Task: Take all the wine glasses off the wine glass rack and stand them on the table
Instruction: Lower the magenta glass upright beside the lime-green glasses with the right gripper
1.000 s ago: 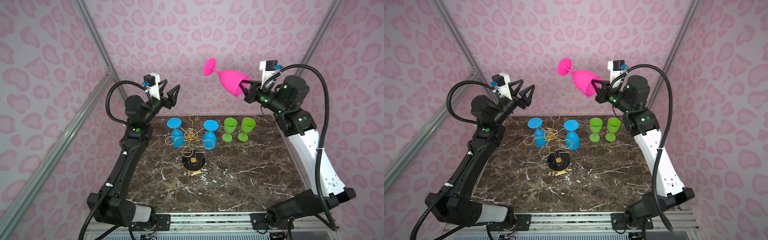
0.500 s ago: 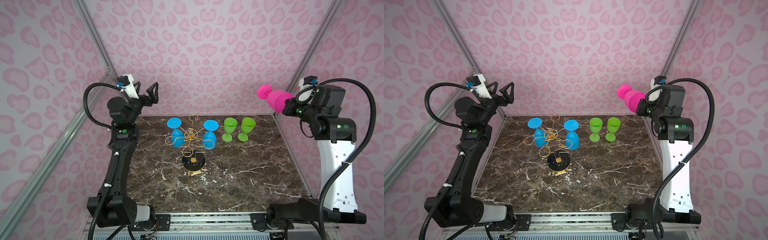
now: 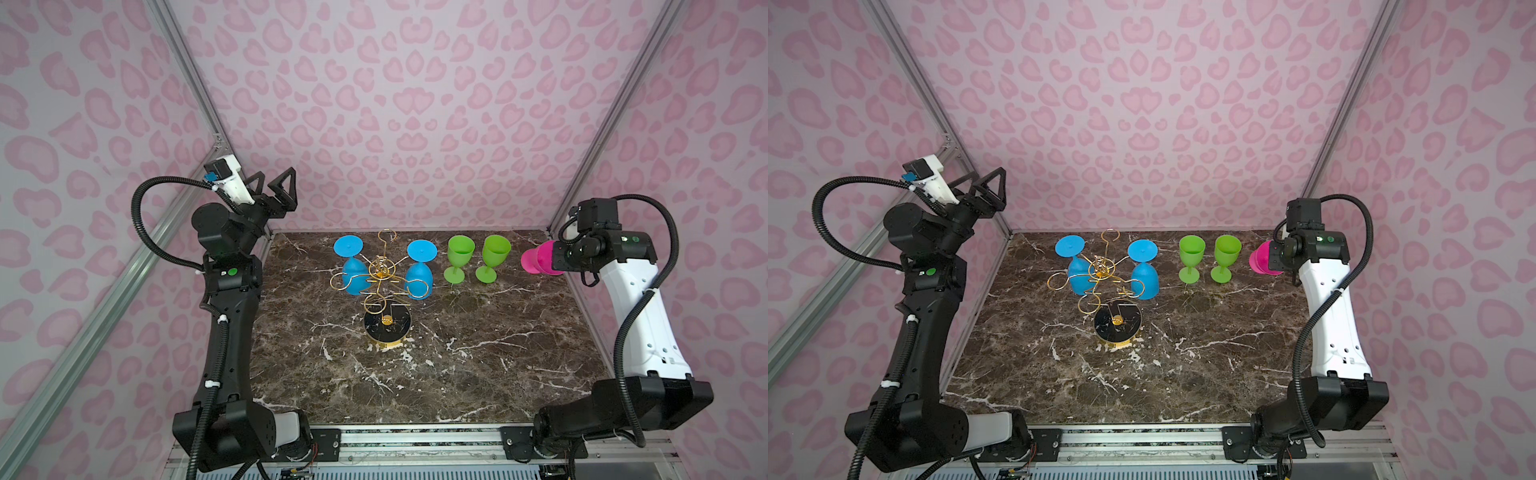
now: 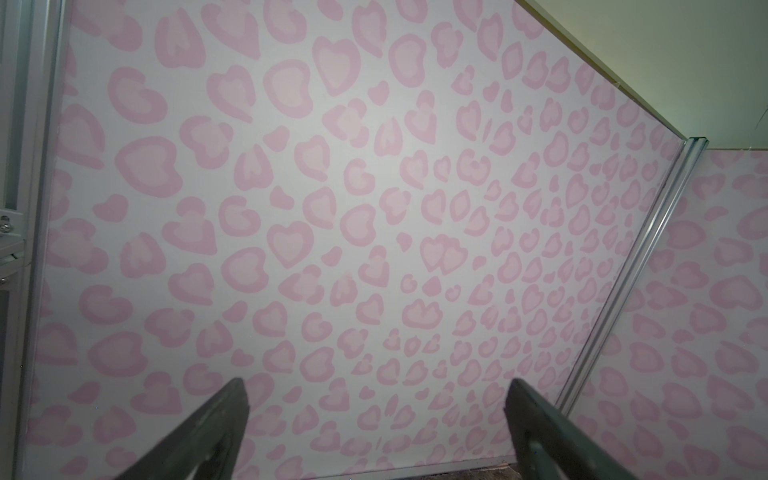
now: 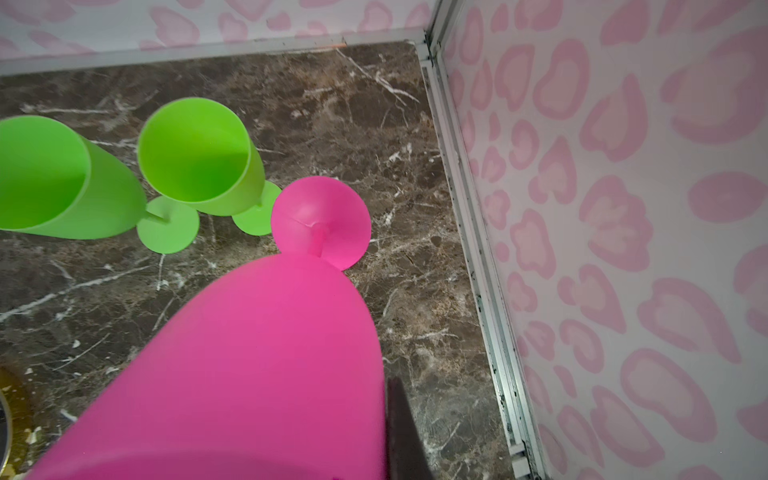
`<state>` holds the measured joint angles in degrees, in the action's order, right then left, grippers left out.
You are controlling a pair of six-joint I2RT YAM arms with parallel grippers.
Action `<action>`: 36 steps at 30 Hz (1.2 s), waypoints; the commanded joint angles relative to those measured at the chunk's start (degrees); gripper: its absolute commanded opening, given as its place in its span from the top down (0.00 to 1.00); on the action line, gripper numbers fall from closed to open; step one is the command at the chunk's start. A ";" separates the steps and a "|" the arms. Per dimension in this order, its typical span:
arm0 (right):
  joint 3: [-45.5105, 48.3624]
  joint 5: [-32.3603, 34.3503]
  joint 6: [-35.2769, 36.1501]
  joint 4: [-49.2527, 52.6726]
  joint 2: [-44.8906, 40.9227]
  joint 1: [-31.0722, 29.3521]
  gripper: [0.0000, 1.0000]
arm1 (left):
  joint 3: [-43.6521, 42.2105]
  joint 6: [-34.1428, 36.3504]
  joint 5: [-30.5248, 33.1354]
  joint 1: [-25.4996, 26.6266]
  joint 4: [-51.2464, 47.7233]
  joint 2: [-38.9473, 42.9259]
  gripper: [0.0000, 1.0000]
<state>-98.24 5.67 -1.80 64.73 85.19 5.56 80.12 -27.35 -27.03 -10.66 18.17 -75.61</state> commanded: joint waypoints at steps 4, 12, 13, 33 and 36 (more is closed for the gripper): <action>3.27 2.70 -0.63 -3.01 3.81 0.48 1.00 | 0.79 0.51 -0.04 -1.12 0.18 1.09 0.03; 0.67 1.37 -1.47 -2.91 14.03 1.73 1.00 | -0.69 0.88 1.36 -1.72 0.31 2.27 0.01; 0.26 1.12 -1.51 -2.86 15.36 1.73 1.00 | -0.62 1.38 1.82 -1.74 0.07 2.38 0.01; -11.11 -3.08 -2.70 -2.68 29.93 2.60 1.00 | -0.76 3.58 4.01 -2.09 -0.42 3.80 0.00; -14.58 -3.04 -2.42 -0.49 32.38 2.78 1.00 | -0.87 3.73 3.99 -2.09 -0.64 4.02 0.00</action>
<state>-110.96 2.96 -4.34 62.35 115.94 8.27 79.42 -24.27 -23.35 -12.69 16.32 -71.99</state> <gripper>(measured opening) 0.049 0.995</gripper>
